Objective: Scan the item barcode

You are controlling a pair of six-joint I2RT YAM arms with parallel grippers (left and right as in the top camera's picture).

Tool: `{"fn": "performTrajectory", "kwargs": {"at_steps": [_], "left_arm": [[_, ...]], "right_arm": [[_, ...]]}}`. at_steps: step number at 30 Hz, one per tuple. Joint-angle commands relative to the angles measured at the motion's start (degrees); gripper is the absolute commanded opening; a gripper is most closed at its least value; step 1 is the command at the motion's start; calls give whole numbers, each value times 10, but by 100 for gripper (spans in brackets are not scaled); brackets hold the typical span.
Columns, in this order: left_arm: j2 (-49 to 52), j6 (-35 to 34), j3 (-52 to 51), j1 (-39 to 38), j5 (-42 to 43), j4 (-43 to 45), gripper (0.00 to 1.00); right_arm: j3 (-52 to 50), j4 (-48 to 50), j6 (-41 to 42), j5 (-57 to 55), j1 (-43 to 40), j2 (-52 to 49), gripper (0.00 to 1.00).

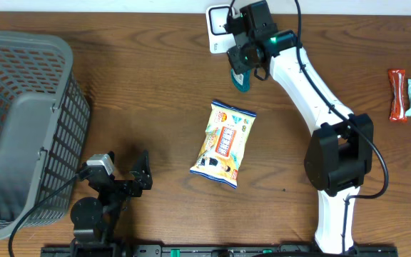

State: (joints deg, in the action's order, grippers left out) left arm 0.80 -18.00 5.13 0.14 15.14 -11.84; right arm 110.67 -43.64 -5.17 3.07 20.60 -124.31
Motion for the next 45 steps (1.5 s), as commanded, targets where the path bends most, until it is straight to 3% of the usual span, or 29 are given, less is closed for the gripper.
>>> {"fn": "performTrajectory", "kwargs": {"at_steps": [1, 6, 8, 11, 15, 22, 29, 33, 38, 45], "left_arm": [[-2, 1, -9, -2, 7, -12, 98], [-2, 1, -9, -2, 7, -12, 98], [-2, 1, -9, -2, 7, -12, 98], [-2, 1, -9, -2, 7, -12, 98], [-2, 1, -9, -2, 7, -12, 98], [-2, 1, -9, -2, 7, -12, 98], [-2, 1, -9, -2, 7, -12, 98], [-2, 1, -9, -2, 7, -12, 98], [-2, 1, -9, -2, 7, -12, 98], [-2, 1, -9, -2, 7, -12, 98]], "right_arm": [[-24, 10, 9, 5, -11, -5, 14], [-31, 14, 9, 5, -12, -5, 21], [-31, 20, 9, 5, -12, -4, 28], [-31, 21, 9, 5, -12, 4, 49], [-31, 19, 17, 5, -12, 32, 63], [-31, -53, 10, 5, -12, 159, 99], [-56, -134, -18, 5, -11, 310, 99], [-166, -101, -29, 5, -11, 402, 99], [-390, 104, 23, 5, -10, 478, 99], [-583, 371, 49, 29, -10, 444, 99]]}}
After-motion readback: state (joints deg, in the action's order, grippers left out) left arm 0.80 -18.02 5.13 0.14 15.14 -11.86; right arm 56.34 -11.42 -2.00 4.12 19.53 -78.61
